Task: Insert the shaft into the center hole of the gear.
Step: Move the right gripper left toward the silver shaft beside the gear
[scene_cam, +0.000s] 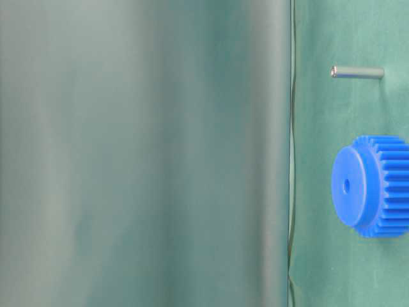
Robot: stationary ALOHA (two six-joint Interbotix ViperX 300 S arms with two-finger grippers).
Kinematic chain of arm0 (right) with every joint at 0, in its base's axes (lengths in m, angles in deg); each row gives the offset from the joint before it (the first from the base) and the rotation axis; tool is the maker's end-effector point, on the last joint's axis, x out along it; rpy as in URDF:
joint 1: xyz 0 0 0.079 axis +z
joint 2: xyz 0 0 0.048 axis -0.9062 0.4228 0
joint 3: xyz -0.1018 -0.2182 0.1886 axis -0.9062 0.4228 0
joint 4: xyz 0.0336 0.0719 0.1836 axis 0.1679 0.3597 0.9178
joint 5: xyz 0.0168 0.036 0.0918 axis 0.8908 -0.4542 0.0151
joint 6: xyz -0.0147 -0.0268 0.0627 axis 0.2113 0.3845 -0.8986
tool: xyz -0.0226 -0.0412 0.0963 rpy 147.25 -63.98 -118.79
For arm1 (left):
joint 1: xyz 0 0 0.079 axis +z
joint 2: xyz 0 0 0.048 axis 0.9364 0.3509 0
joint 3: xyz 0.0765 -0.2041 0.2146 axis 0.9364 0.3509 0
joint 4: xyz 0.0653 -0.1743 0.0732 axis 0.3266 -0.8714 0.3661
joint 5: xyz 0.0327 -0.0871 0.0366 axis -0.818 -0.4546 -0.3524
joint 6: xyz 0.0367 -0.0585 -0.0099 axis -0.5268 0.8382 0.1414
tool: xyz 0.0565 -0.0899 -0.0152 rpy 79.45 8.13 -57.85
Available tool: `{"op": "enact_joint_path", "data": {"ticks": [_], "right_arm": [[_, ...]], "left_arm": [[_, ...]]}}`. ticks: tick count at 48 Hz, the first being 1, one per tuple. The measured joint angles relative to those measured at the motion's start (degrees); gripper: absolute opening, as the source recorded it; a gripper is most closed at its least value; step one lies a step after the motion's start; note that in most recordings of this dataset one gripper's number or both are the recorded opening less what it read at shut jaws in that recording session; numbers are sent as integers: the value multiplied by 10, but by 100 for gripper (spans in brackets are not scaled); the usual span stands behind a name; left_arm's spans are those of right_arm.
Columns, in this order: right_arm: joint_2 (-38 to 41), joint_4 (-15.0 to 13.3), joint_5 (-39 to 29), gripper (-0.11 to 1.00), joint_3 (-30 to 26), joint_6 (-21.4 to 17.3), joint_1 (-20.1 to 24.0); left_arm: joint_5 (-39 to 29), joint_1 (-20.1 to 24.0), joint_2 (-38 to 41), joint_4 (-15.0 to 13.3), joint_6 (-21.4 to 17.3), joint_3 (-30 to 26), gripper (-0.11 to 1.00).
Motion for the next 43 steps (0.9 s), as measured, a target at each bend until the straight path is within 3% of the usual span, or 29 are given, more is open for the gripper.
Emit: {"op": "enact_joint_path", "data": {"ticks": [13, 32, 37, 43], "right_arm": [[13, 4, -9, 3, -3, -2, -4], [98, 42, -4, 4, -8, -2, -68], [136, 54, 11, 19, -10, -4, -76], [205, 68, 35, 58, -21, -4, -83]], "left_arm": [[-25, 0, -1, 4, 20, -11, 2], [-27, 0, -1, 4, 20, -11, 2], [-27, 0, -1, 4, 21, -11, 2], [-27, -1, -1, 4, 20, -11, 2]]}}
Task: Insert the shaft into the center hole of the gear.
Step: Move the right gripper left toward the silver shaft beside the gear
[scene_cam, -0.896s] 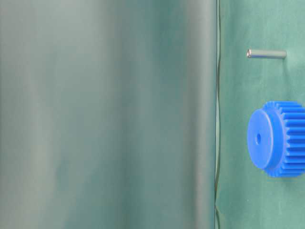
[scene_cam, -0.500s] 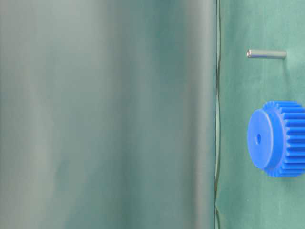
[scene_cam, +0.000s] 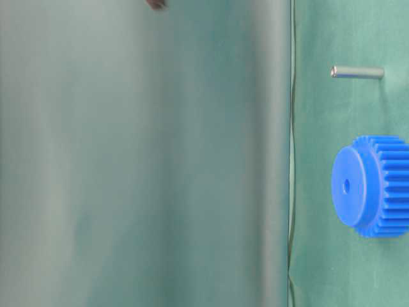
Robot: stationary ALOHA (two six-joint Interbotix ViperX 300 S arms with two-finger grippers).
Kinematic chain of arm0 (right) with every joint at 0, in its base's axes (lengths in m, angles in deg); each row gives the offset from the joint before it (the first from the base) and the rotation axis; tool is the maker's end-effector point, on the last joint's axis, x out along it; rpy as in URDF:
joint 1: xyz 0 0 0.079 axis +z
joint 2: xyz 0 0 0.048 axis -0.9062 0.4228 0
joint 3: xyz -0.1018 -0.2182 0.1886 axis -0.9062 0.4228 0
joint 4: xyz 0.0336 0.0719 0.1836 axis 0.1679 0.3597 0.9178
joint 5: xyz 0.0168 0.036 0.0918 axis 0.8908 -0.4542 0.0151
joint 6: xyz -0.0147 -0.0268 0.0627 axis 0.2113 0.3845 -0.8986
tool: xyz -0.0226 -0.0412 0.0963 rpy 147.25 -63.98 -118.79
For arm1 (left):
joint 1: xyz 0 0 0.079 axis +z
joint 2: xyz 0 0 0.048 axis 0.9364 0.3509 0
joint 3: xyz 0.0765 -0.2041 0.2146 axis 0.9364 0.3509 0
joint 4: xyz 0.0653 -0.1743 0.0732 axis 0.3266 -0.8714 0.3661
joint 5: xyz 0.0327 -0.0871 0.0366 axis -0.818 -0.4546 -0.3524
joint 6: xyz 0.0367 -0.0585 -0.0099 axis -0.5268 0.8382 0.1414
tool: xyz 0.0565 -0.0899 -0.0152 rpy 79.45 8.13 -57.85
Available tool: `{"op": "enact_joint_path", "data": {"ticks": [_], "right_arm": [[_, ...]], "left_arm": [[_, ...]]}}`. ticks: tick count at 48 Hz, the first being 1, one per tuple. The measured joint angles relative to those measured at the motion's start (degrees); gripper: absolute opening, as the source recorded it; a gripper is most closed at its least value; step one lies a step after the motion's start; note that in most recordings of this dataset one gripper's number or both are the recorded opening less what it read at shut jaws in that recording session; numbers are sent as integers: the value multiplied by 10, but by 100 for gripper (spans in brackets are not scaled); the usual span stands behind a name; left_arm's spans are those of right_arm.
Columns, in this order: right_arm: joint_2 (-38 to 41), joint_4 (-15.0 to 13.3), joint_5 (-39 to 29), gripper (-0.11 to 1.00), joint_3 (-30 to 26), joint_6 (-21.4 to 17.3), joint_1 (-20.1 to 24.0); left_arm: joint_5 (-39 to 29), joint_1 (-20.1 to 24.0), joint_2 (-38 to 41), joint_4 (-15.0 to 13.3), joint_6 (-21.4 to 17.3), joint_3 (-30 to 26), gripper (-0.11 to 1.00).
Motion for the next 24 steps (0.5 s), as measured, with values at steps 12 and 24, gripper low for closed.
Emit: {"op": "enact_joint_path", "data": {"ticks": [12, 24], "right_arm": [[149, 25, 28, 79, -33, 2, -1], [264, 52, 64, 78, -53, 1, -9]], "left_arm": [[0, 1, 0, 0, 0, 0, 2], [-4, 1, 0, 1, 0, 0, 2]]}}
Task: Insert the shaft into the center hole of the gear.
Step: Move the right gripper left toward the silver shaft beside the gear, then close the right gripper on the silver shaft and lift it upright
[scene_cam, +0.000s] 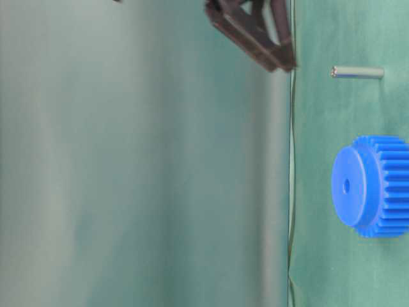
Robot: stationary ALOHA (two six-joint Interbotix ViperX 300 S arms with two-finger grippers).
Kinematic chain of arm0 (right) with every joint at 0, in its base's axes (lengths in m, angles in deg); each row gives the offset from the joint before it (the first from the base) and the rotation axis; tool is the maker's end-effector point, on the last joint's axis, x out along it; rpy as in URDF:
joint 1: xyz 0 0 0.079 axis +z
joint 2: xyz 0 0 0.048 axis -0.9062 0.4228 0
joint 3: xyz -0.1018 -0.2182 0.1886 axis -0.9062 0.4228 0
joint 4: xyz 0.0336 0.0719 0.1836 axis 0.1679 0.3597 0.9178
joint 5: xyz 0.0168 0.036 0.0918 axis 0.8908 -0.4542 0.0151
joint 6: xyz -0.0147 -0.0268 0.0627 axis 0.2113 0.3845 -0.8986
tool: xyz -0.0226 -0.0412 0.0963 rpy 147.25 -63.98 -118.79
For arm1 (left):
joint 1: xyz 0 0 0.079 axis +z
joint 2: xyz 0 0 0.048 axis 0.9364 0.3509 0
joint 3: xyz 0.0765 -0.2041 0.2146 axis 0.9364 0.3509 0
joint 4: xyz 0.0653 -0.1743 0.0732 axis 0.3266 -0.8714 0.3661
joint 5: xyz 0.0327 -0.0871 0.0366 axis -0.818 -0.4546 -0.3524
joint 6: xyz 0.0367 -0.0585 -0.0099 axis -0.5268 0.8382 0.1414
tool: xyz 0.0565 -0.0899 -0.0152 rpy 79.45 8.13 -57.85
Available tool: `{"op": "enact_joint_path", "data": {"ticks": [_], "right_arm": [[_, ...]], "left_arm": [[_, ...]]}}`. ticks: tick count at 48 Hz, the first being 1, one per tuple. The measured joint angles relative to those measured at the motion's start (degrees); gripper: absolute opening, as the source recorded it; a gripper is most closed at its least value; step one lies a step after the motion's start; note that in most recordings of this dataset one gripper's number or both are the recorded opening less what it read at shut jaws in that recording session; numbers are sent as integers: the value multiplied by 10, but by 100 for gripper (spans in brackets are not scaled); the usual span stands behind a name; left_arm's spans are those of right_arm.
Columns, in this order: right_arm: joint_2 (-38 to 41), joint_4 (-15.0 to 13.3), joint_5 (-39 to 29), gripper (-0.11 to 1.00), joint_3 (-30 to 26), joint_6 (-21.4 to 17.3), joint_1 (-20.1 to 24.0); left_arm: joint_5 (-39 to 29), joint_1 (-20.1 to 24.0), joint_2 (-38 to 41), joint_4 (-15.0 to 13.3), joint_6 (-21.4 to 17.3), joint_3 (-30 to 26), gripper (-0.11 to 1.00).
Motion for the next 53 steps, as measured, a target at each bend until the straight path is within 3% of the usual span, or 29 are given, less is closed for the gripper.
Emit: {"op": "enact_joint_path", "data": {"ticks": [14, 36, 40, 48, 53], "right_arm": [[80, 27, 43, 77, -1, -1, -2], [95, 28, 51, 64, -4, -2, -2], [98, 28, 47, 53, -6, -1, -2], [98, 28, 42, 18, -9, 1, -2], [98, 27, 41, 16, -9, 1, -3]], "left_arm": [[-2, 0, 3, -1, 0, 0, 2], [-2, 0, 6, -1, 1, 0, 2], [-3, 0, 6, 0, 0, 0, 2], [-3, 0, 5, -1, 1, 0, 2], [-3, 0, 6, -1, 0, 0, 2]]}}
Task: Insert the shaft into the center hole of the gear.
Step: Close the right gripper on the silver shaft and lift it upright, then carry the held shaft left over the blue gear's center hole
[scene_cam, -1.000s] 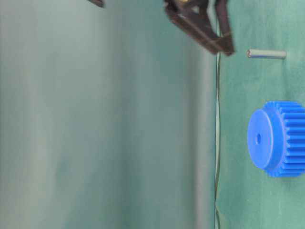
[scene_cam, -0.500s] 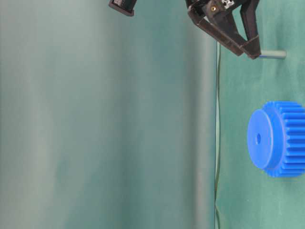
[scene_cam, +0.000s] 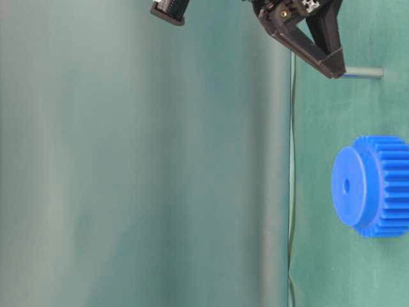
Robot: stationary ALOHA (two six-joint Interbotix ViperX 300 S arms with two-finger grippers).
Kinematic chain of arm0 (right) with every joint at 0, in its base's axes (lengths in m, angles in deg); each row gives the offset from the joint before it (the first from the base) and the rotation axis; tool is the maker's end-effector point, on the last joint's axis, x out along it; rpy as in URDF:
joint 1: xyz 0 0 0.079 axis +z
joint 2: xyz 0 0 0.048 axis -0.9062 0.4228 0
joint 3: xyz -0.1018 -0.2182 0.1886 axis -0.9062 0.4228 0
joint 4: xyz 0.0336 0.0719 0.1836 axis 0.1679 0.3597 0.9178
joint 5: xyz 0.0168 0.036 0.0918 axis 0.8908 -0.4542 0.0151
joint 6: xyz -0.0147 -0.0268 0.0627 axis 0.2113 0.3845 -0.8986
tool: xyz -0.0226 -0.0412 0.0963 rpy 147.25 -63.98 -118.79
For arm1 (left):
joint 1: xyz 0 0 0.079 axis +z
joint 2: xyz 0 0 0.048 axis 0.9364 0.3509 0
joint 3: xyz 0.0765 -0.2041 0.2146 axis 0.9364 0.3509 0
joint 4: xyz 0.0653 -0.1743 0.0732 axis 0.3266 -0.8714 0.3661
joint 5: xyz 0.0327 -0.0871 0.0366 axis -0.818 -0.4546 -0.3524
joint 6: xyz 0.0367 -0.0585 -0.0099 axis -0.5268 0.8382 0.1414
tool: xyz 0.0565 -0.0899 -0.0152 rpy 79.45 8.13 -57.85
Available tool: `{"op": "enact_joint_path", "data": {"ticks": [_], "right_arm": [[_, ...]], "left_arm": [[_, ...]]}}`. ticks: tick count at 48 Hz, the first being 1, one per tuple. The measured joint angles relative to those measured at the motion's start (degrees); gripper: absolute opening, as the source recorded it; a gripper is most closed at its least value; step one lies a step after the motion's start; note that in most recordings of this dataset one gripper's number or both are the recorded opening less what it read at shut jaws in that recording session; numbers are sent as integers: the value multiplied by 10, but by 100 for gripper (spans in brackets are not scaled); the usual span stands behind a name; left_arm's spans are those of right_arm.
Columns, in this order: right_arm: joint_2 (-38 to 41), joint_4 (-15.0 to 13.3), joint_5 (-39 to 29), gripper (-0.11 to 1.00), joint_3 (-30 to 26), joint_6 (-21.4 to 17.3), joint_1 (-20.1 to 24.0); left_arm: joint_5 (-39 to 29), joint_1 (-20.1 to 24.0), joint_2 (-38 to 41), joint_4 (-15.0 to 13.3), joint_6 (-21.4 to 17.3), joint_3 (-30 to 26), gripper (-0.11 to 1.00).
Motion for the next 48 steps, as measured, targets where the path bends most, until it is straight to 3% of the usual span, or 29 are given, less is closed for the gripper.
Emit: {"op": "enact_joint_path", "data": {"ticks": [20, 36, 48], "right_arm": [[-9, 0, -11, 16, -4, 2, 0], [-94, -1, -114, 16, -30, 33, 0], [-85, -2, -149, 16, -79, 40, 0]], "left_arm": [[-4, 0, 0, 1, 0, 0, 2], [-7, 0, 0, 0, 0, 0, 2], [-7, 0, 0, 0, 1, 0, 2]]}}
